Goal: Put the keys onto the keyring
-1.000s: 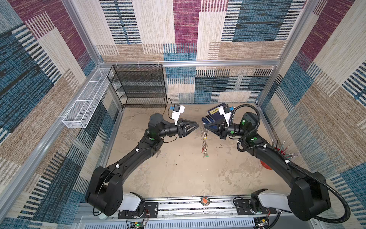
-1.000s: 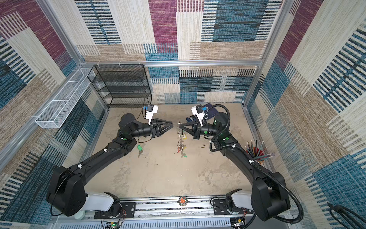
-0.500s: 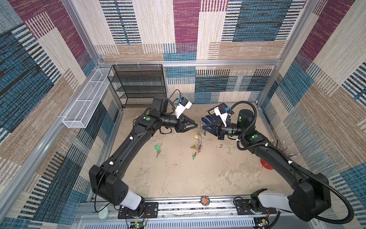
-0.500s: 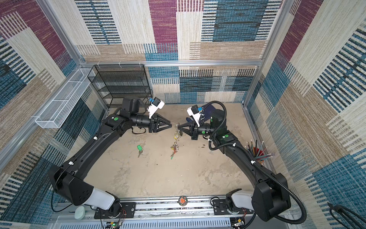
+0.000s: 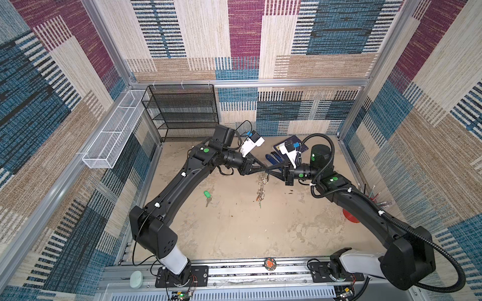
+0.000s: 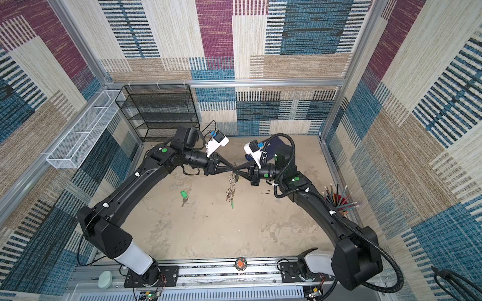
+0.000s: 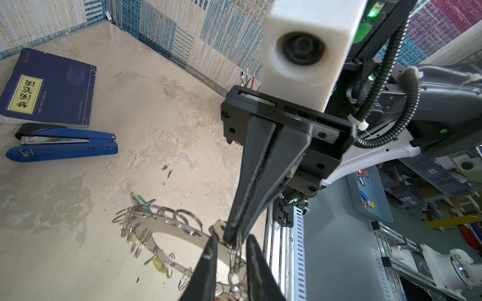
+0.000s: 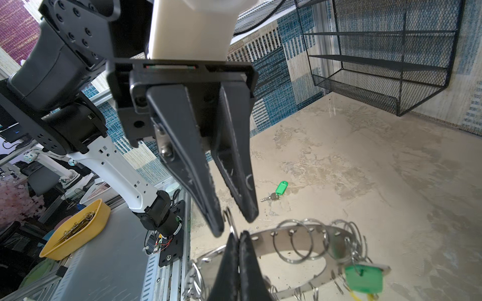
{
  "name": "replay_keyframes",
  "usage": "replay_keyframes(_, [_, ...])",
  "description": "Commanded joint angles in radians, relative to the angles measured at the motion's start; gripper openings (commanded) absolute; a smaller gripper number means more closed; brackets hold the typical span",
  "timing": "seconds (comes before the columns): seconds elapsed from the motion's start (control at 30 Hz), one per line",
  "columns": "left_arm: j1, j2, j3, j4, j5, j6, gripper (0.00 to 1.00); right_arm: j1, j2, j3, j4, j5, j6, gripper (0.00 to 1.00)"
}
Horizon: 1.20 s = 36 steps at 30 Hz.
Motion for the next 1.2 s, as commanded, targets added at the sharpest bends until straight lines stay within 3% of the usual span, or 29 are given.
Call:
replay_keyframes(0.0, [-0.005, -0.001, 0.009, -0.01, -0.004, 0.013, 0.18, 0.002, 0.002, 0.0, 0.037, -0.008, -0.007, 0.0])
replay_keyframes(0.2, [-0.007, -0.002, 0.006, -0.005, -0.006, 0.01, 0.0, 0.003, -0.004, -0.003, 0.041, -0.009, -0.005, 0.0])
replay_keyframes(0.37, [-0.007, -0.055, -0.061, 0.085, -0.076, -0.023, 0.0, 0.003, -0.01, -0.007, 0.057, -0.015, 0.013, 0.0])
replay_keyframes(0.4, [-0.007, -0.071, -0.082, 0.117, -0.088, -0.038, 0.0, 0.003, -0.012, -0.009, 0.062, -0.019, 0.022, 0.05])
replay_keyframes(0.47, [-0.007, -0.102, -0.116, 0.177, -0.103, -0.064, 0.0, 0.003, -0.023, -0.012, 0.058, -0.013, 0.03, 0.24])
replay_keyframes(0.57, [-0.008, -0.143, -0.167, 0.262, -0.098, -0.094, 0.0, -0.001, -0.054, -0.021, 0.064, -0.004, 0.038, 0.32])
replay_keyframes(0.93, [-0.007, -0.274, -0.38, 0.585, -0.017, -0.207, 0.0, -0.02, -0.048, -0.038, 0.154, -0.067, 0.11, 0.35])
replay_keyframes(1.17, [-0.007, -0.309, -0.507, 0.852, 0.004, -0.348, 0.0, -0.016, -0.019, -0.029, 0.194, -0.092, 0.136, 0.31])
